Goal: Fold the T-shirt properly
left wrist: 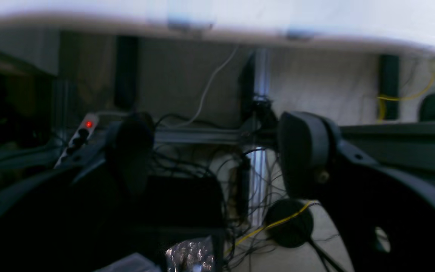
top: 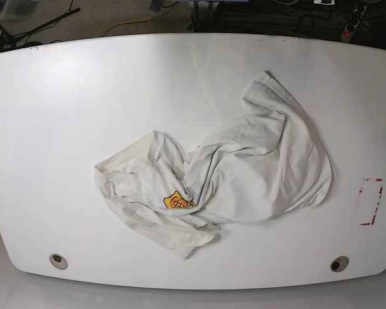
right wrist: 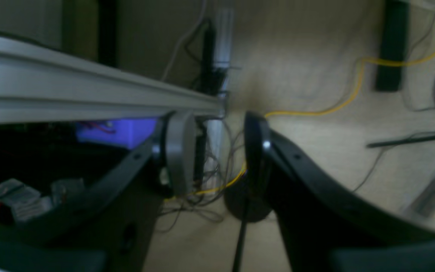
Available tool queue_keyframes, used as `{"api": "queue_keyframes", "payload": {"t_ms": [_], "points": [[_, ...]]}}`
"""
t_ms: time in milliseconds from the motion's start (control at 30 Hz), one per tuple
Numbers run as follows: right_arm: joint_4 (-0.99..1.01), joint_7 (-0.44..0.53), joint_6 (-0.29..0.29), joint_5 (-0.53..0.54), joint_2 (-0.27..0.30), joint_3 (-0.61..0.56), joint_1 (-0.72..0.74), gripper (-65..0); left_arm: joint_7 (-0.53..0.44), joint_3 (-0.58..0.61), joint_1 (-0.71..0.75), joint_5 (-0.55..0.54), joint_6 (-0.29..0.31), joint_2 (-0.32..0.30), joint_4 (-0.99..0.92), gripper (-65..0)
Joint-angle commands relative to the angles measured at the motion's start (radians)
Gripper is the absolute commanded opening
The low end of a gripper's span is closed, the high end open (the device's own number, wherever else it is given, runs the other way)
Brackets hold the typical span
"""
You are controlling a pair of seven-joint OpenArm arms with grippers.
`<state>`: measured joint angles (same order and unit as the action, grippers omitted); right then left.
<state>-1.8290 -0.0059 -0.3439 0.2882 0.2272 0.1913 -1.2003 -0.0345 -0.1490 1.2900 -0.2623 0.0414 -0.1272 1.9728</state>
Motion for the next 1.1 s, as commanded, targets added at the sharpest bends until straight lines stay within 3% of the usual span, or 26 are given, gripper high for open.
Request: {"api": "queue_keyframes", "payload": {"t_ms": [0,233,367,500,667,767,967,1067], "points": [[-0.067,0.024,-0.004,0.007,0.004,0.009,-0.022,-44.9,-0.023,-0.033,0.019,-0.004,-0.007,-0.004,0.036,-17.5],[-0.116,0.024,-0.001,0.007,-0.012,0.009,0.052,-44.9,-0.021,-0.073,-0.036,-0.004,-0.005,-0.012,0.038,-16.9],[-0.117,0.024,-0.004,0.007,-0.051,0.010,0.132,-44.9,-0.020,-0.065,-0.108,-0.002,-0.004,-0.055,0.038,-10.7],[-0.128,0.024,-0.005,0.007,-0.065,0.010,0.182,-44.4,-0.020,-0.014,-0.169,0.002,-0.004,-0.084,0.036,-5.7],[-0.131,0.024,0.003,0.007,-0.065,0.003,0.247,-44.1,-0.009,0.068,-0.270,0.005,-0.004,-0.153,0.030,-5.3],[-0.130,0.011,0.003,0.007,-0.070,0.003,0.271,-43.8,0.080,0.122,-0.339,0.004,-0.008,-0.196,0.030,-5.6],[-0.130,-0.049,0.001,0.007,-0.108,0.010,0.323,-31.5,0.272,0.165,-0.517,0.005,-0.005,-0.203,0.029,-5.7],[-0.130,-0.059,0.001,0.007,-0.114,0.009,0.326,-31.5,0.350,0.234,-0.609,0.044,-0.005,-0.230,0.029,-5.7]]}}
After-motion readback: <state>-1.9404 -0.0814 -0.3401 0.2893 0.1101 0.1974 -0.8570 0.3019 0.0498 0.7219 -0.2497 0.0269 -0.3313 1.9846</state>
